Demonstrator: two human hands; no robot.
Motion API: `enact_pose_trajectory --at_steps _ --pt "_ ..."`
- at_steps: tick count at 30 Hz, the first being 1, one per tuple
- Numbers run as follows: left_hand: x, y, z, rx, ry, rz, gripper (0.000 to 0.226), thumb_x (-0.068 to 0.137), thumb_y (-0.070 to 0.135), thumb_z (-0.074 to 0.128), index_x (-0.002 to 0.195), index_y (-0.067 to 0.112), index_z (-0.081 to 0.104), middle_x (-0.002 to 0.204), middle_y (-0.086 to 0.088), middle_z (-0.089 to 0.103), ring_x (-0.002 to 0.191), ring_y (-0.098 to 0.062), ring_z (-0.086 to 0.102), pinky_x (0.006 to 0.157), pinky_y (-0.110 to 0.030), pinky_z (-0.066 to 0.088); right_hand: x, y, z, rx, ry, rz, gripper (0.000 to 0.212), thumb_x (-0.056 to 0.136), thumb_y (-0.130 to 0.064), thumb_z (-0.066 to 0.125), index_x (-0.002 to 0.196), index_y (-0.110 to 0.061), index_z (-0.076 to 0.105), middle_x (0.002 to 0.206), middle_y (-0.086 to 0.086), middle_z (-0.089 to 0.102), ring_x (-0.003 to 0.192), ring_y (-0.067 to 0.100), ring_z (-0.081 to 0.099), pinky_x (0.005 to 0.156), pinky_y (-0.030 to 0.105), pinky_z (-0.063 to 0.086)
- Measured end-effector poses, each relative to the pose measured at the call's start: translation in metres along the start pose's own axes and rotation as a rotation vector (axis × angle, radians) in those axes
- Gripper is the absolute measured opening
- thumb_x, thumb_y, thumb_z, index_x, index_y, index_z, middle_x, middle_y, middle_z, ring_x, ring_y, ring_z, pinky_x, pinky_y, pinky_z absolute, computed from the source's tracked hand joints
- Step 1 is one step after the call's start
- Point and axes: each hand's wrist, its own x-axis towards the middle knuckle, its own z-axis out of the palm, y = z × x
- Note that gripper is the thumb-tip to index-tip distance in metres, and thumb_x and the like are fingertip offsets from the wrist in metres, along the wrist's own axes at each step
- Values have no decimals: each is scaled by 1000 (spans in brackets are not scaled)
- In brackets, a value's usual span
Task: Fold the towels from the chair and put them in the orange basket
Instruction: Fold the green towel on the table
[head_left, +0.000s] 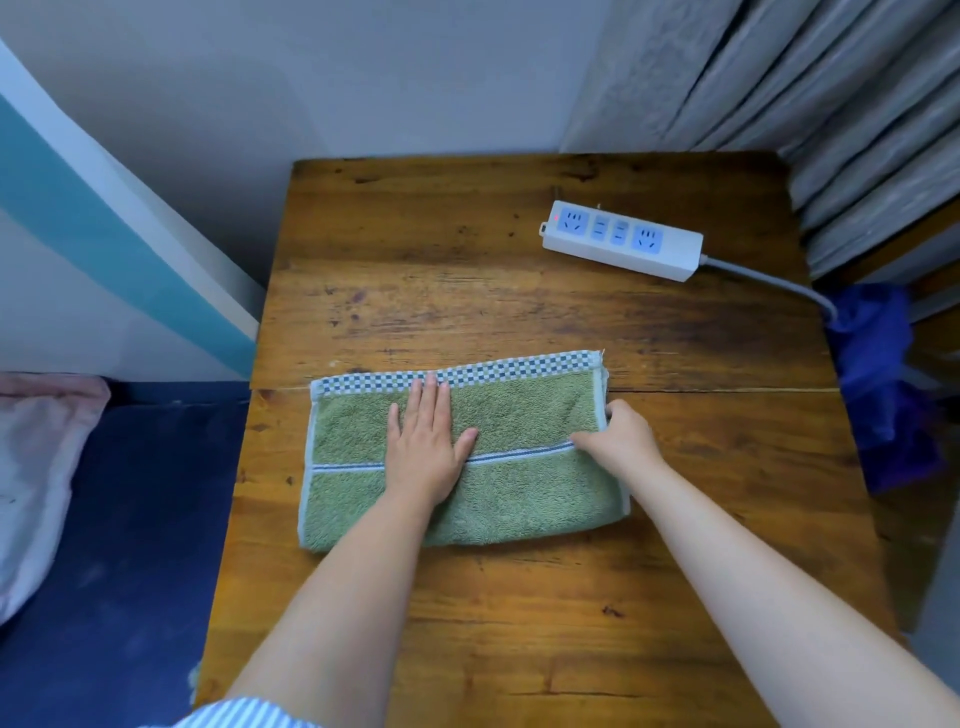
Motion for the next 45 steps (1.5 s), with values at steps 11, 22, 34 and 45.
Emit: enact_pose_trajectory --at_steps 11,22,34,45 --pt "-31 -25 -5 -308 159 64 69 88 45 18 148 12 15 159 -3 3 147 -18 -4 119 -35 0 -43 -45 -22 -213 -175 -244 37 90 -17 57 125 -7 47 97 3 52 74 15 51 61 26 45" --pt "-132 -146 12 -637 399 -367 55 93 28 29 139 -2 35 151 -15 29 144 -26 18 117 -36 15 -86 -132 115 -229 -352 -544 51 91 -16 52 138 -8 35 116 14 56 105 26 56 95 36 45" --pt "-119 -106 3 -720 221 -329 42 98 32 40 132 9 47 126 -9 56 112 -23 54 85 -27 41 -79 -37 108 -801 -73 -823 60 61 -47 68 106 -7 65 103 15 66 96 38 64 77 48 52" --pt "-86 -66 -28 -1058 283 -411 34 90 14 55 122 2 56 120 -14 62 112 -30 56 96 -40 46 -81 -4 111 -836 -118 -743 69 97 -25 38 148 -13 -6 154 11 -22 144 27 -17 118 34 -3"
